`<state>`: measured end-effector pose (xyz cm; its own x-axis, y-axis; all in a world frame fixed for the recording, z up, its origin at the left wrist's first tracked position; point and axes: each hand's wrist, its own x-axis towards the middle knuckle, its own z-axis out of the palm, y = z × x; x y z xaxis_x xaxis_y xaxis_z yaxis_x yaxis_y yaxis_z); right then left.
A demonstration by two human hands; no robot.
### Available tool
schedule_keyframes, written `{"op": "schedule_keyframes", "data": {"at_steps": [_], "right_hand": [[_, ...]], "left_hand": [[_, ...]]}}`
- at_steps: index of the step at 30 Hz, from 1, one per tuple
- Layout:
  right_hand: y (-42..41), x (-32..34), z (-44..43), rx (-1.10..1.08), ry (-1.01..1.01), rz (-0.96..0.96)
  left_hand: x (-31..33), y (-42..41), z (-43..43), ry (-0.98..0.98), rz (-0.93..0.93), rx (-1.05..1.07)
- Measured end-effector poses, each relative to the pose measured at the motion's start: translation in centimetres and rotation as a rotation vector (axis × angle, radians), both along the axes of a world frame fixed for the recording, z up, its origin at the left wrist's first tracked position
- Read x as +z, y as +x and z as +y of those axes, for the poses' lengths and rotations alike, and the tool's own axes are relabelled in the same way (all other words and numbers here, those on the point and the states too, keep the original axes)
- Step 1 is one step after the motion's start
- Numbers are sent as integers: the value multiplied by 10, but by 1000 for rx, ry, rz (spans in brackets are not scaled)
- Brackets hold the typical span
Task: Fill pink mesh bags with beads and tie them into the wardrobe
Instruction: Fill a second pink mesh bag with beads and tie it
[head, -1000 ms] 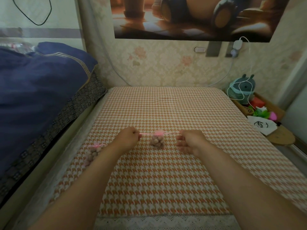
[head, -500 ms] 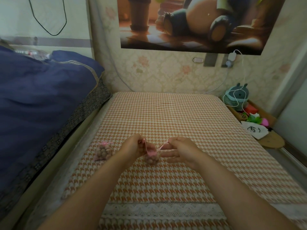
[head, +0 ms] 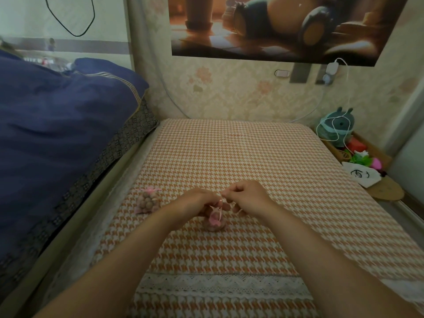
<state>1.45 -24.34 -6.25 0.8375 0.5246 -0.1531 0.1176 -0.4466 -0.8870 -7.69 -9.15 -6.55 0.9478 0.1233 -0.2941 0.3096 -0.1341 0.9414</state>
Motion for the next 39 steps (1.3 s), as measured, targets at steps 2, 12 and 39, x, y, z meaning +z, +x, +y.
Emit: {"op": "schedule_keyframes", "data": {"at_steps": [2, 12, 39], "right_hand": [[3, -1, 5, -9, 0, -17], [6, 12, -2, 253, -23, -20], [1, -8, 8, -111, 78, 384]], "left_hand": [[0, 4, 0, -5, 7, 16], [-7, 14, 3, -116, 76, 112], [-4, -3, 2, 231, -48, 173]]}}
